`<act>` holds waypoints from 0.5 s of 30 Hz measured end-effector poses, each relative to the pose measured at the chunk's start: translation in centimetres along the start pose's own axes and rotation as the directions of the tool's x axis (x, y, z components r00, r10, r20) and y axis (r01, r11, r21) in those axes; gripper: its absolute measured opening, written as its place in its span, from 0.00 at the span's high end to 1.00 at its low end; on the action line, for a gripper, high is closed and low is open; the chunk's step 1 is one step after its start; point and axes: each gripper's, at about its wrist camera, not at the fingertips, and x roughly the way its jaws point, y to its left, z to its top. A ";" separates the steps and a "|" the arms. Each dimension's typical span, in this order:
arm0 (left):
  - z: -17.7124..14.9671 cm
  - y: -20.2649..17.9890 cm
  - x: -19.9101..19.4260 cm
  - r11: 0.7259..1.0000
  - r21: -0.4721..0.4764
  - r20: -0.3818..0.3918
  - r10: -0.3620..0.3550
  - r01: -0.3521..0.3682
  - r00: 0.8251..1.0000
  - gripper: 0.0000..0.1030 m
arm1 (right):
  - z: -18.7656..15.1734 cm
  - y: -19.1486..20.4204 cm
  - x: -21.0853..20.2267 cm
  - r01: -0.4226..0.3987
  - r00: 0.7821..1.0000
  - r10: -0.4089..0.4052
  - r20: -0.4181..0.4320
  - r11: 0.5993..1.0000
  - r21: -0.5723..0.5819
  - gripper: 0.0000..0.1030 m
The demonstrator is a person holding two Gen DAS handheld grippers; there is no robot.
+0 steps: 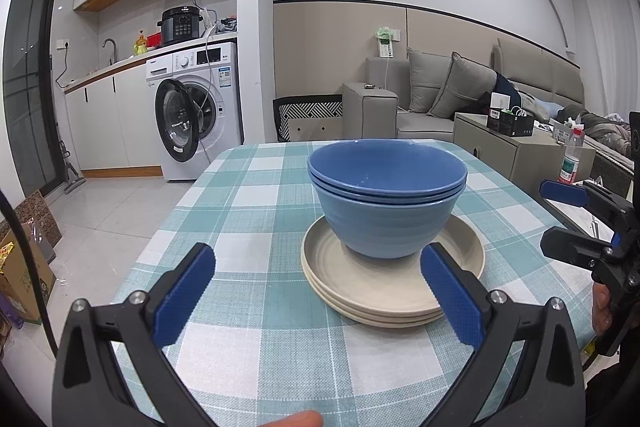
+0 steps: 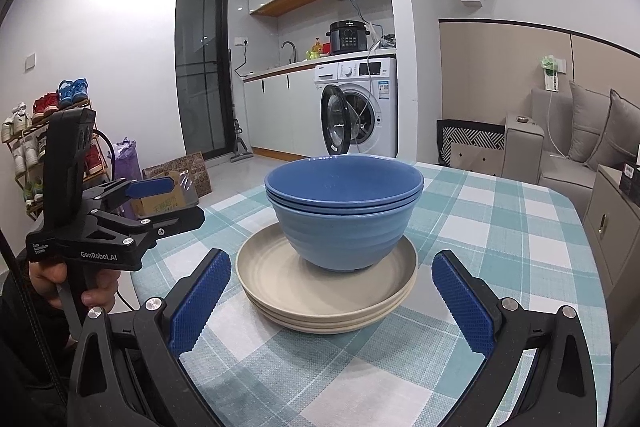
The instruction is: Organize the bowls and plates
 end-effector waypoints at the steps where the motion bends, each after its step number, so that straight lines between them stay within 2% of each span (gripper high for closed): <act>1: 0.0 0.0 0.0 1.000 0.000 0.000 0.001 -0.001 1.000 0.00 | 0.0 0.0 0.0 -0.001 1.000 0.001 0.000 1.000 0.000 0.00; 15: 0.1 0.1 -0.1 1.000 -0.007 -0.003 -0.003 0.003 1.000 0.00 | -0.2 0.2 0.1 -0.007 1.000 0.007 -0.005 1.000 -0.001 0.00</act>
